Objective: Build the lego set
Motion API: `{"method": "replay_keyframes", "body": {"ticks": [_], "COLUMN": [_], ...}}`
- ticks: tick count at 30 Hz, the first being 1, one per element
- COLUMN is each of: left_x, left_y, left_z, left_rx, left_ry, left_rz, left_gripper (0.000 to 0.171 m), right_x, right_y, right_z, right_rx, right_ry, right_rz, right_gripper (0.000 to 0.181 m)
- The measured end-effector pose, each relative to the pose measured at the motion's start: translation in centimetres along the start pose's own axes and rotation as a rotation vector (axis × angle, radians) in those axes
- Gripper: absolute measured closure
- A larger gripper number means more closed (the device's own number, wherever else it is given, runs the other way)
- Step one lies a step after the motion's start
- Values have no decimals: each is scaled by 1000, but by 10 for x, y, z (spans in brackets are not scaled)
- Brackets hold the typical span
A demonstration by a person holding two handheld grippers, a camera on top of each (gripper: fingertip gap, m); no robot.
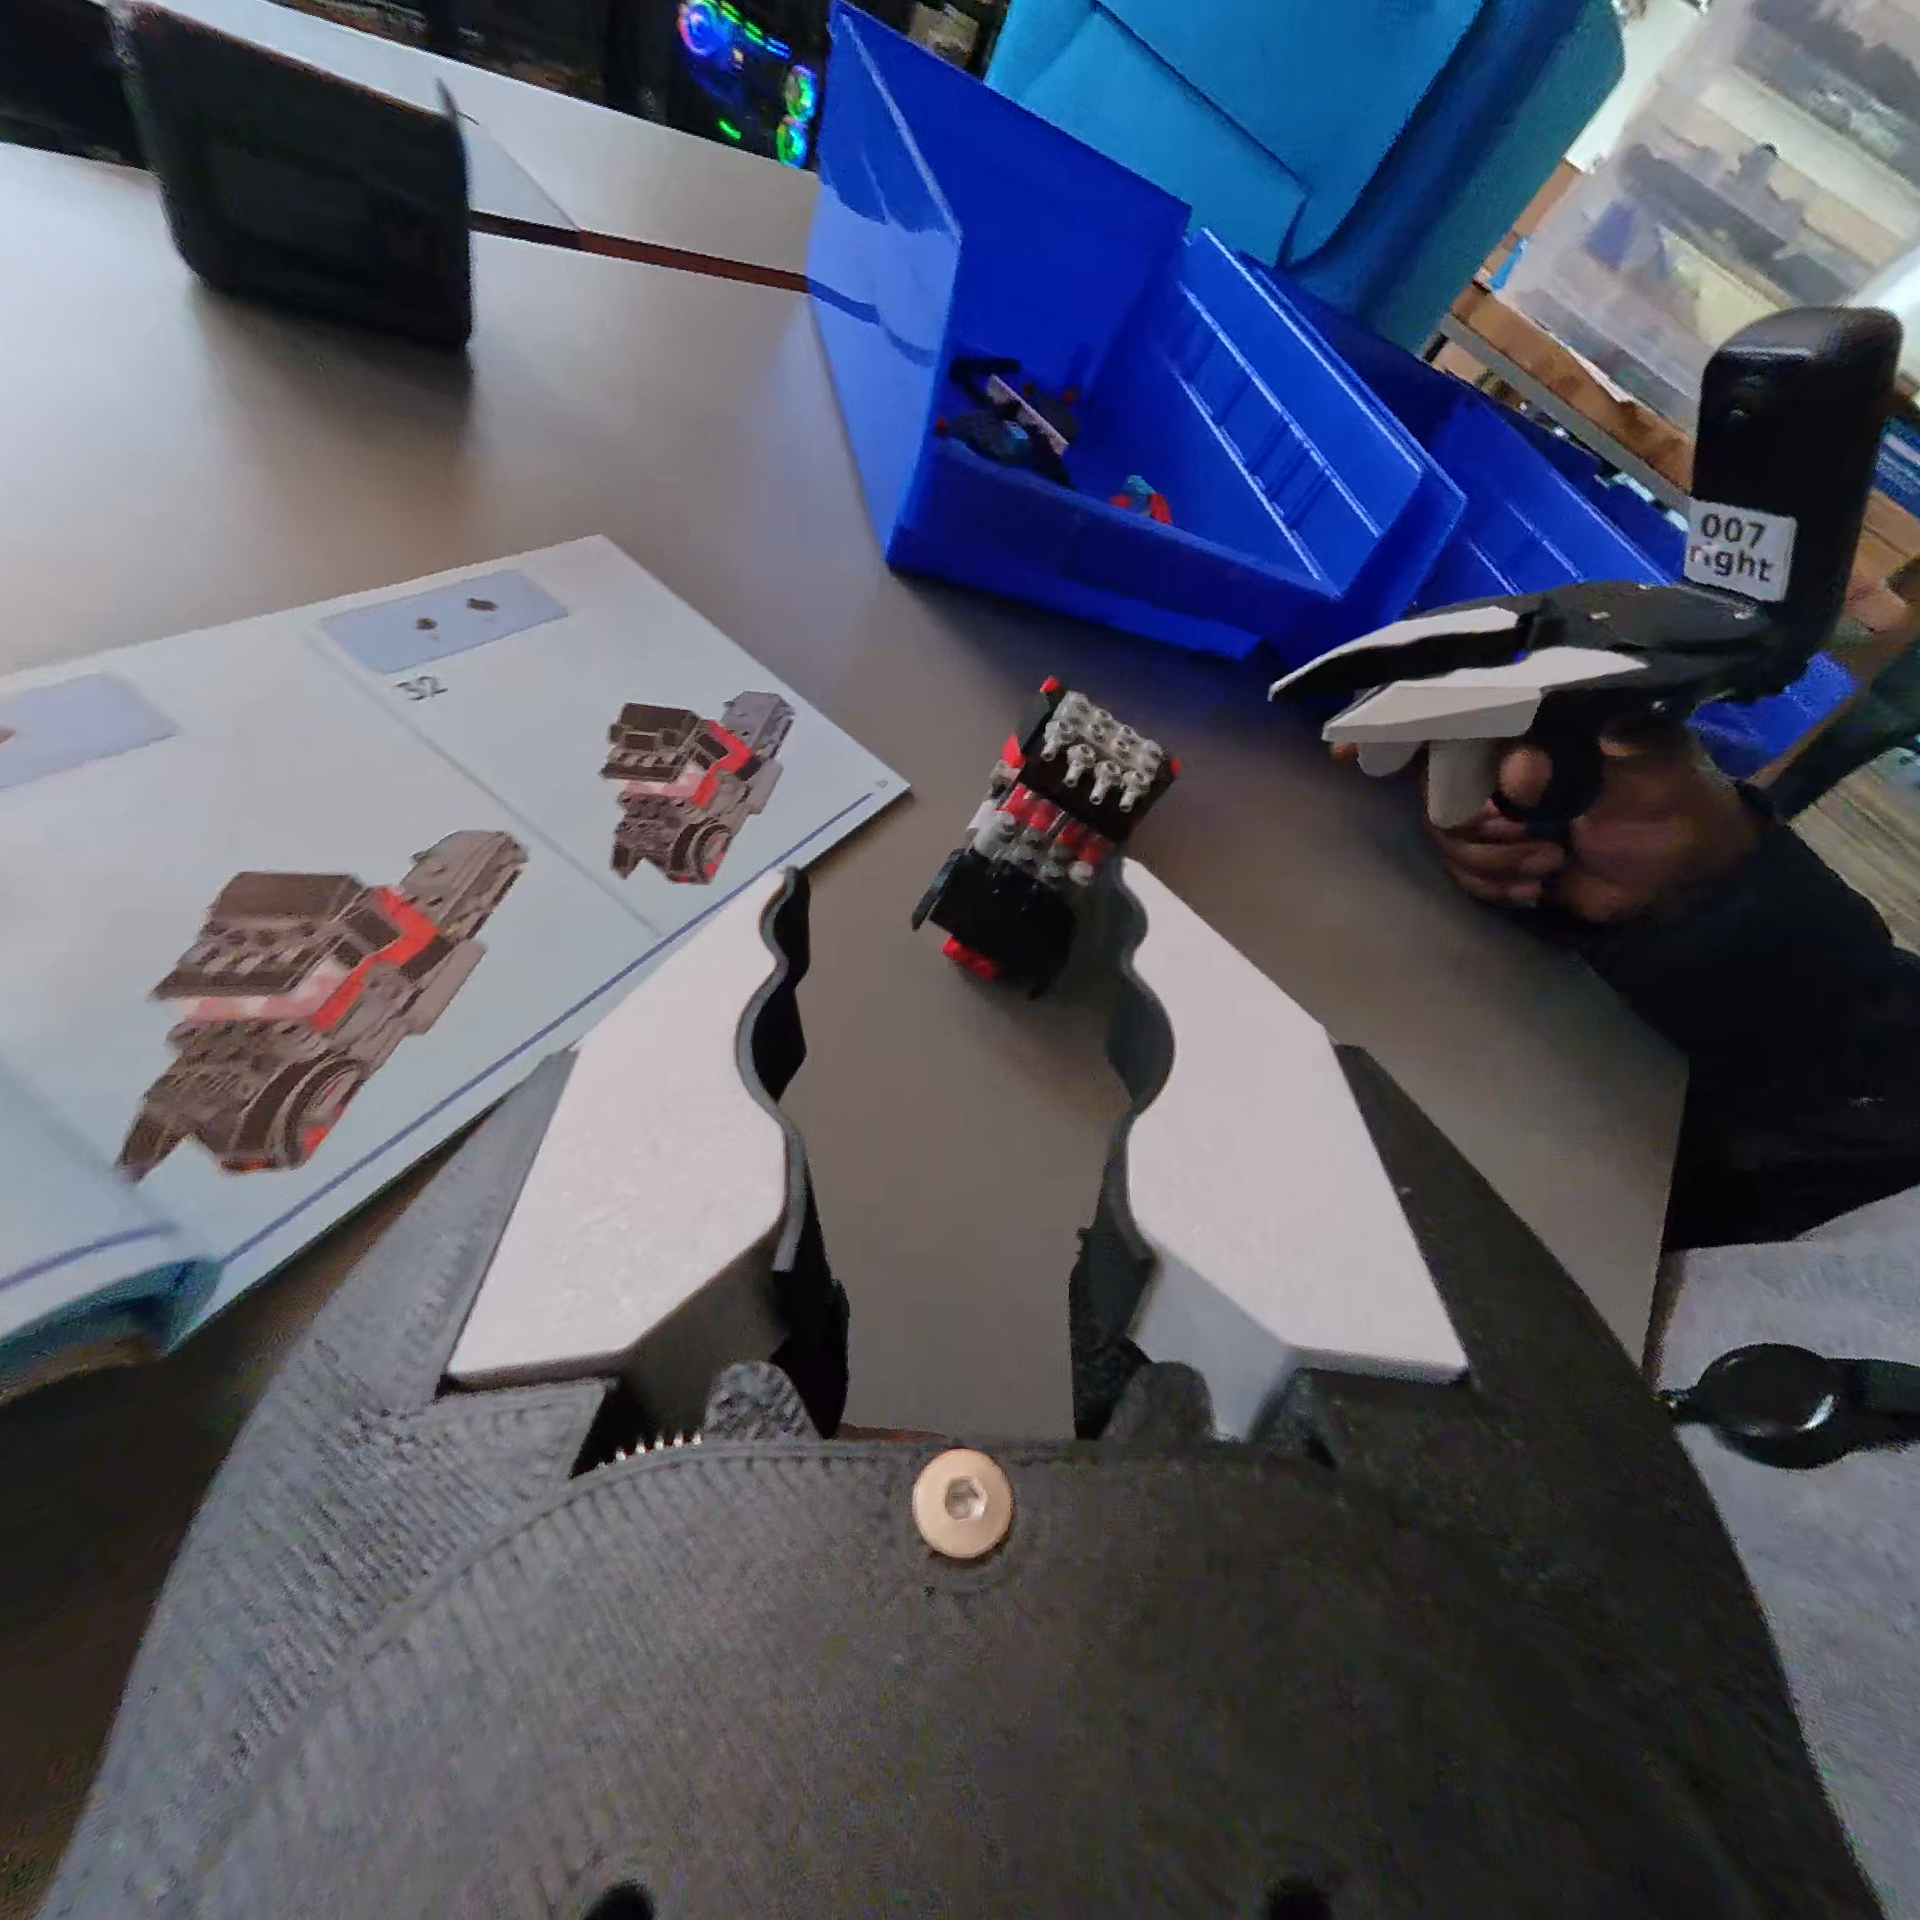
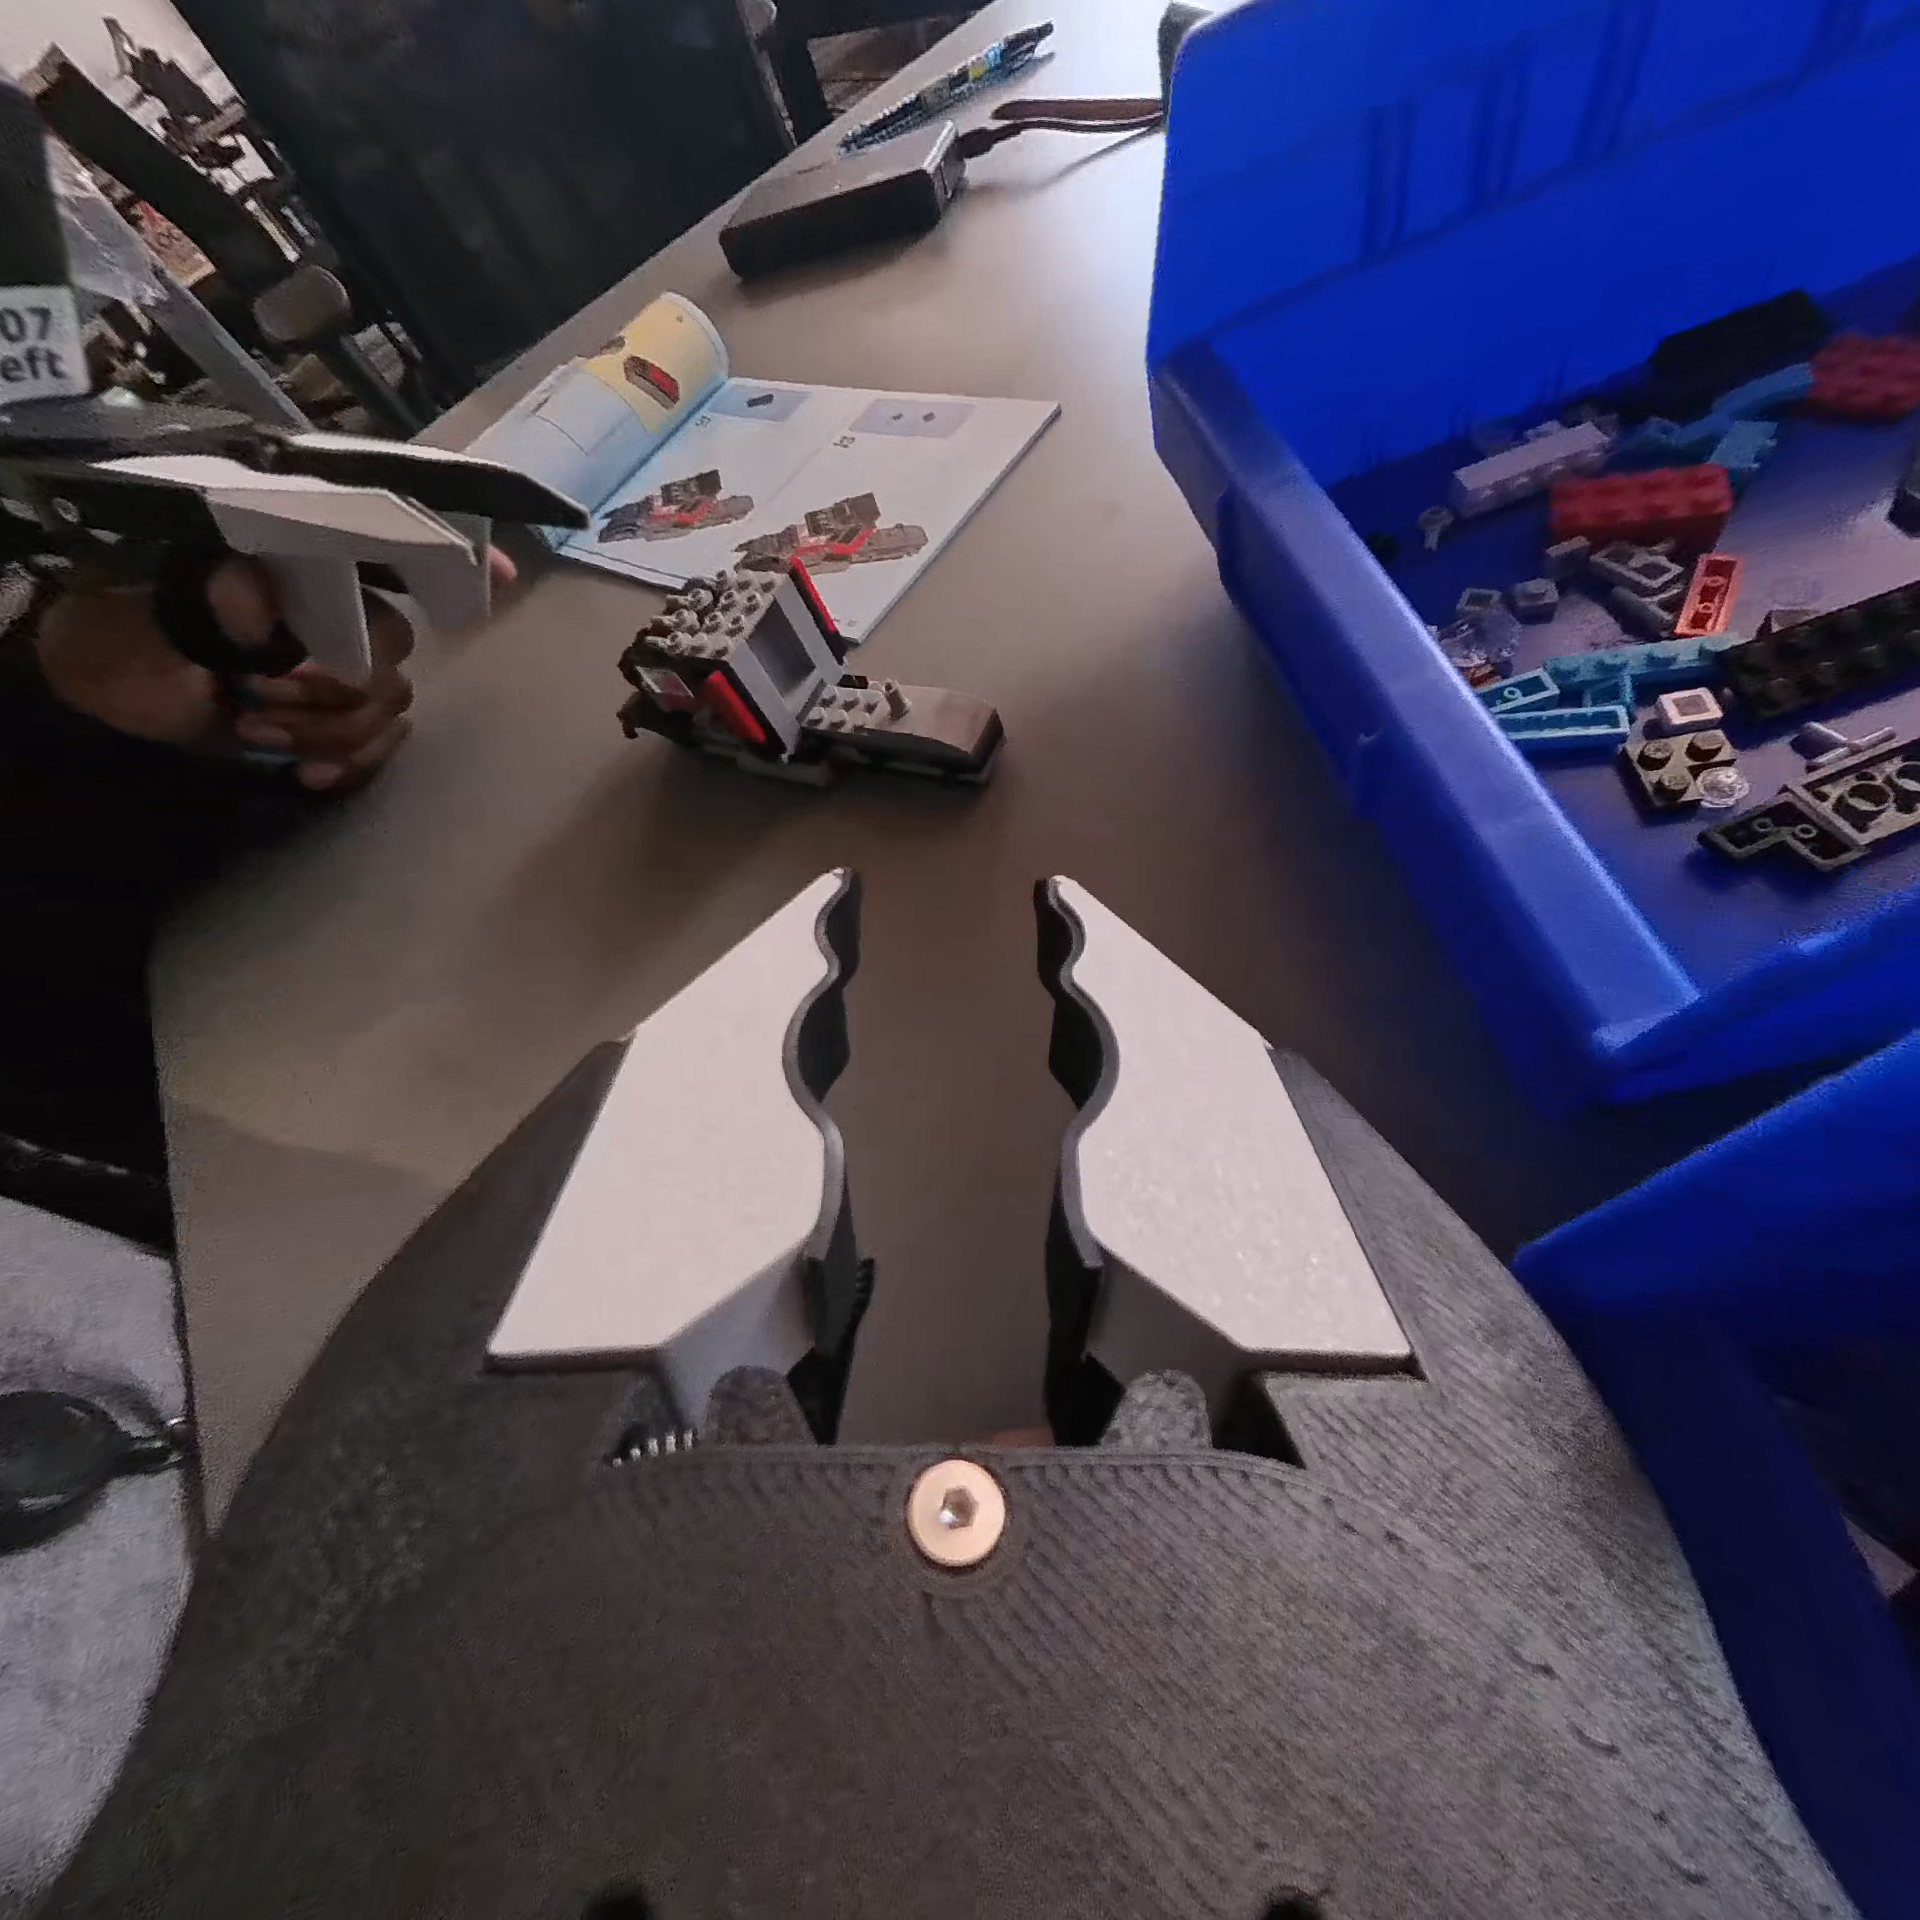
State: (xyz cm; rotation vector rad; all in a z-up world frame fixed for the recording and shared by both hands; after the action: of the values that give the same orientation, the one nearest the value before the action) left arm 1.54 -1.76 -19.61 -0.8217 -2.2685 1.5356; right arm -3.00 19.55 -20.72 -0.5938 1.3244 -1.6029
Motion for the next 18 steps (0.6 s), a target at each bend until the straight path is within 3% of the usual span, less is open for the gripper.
{"method": "replay_keyframes", "body": {"ticks": [18], "left_x": [28], "left_y": [-6], "left_z": [-23], "left_rx": [11], "left_ry": [39], "left_rz": [-80], "left_gripper": [114], "right_x": [-3], "right_y": [-12], "right_z": [5], "right_rx": [-29], "right_ry": [-38], "right_rz": [-85], "right_gripper": [146]}}
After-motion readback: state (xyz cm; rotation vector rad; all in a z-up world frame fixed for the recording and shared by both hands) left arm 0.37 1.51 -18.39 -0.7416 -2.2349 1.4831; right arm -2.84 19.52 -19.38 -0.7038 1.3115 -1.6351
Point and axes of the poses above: each gripper's, where its closed fingertips meet, x out along the fingers, y out of its underside, z = x × y across the jaws, the point moved 2 cm from there along -x, back along the fingers, and after that the axes turned 15 degrees about -z, right-handed, at the moved point
